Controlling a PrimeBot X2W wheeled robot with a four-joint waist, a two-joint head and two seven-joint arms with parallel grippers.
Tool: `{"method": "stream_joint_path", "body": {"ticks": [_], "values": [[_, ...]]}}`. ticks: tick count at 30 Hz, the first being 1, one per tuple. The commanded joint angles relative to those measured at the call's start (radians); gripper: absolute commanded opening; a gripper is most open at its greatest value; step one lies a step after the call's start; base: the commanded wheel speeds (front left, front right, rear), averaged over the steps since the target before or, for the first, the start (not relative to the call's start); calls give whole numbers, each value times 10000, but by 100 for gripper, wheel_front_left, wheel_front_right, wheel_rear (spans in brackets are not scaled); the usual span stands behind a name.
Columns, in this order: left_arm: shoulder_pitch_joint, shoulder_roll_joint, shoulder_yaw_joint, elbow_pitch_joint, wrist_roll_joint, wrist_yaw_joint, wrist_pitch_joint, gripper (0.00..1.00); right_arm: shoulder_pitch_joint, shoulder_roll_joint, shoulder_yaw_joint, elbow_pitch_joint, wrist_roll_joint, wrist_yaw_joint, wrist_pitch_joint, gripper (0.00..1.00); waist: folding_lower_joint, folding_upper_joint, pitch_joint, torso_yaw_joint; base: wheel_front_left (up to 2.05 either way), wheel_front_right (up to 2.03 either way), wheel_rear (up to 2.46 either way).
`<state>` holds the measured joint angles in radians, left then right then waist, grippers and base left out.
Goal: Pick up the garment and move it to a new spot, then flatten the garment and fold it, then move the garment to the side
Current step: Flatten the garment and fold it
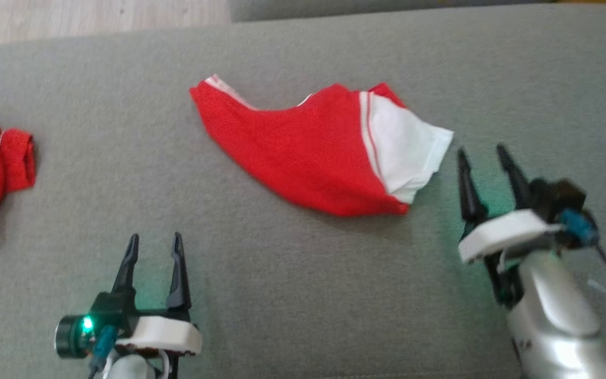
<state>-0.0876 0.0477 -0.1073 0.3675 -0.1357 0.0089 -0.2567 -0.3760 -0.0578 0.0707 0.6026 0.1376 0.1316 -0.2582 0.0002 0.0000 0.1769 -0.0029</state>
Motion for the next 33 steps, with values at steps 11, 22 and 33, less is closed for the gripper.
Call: {"method": "stream_joint_path", "body": {"ticks": [11, 22, 33], "values": [[-807, 27, -544, -56, -222, 61, -51, 100, -2592, -260, -1401, 3101, -1482, -9, -36, 100, -2, 0, 1306, 1308, 0, 0, 0], [-854, 26, -599, 61, -203, 156, -51, 100, -2918, -155, -2030, 4734, -1720, -9, -34, 0, -2, 0, 1169, 1249, 0, 0, 0], [-536, 26, -463, 143, -141, 27, -51, 100, -3000, -723, -3293, 1297, -536, -9, -35, 0, -2, 0, 368, 730, 0, 0, 0]]}}
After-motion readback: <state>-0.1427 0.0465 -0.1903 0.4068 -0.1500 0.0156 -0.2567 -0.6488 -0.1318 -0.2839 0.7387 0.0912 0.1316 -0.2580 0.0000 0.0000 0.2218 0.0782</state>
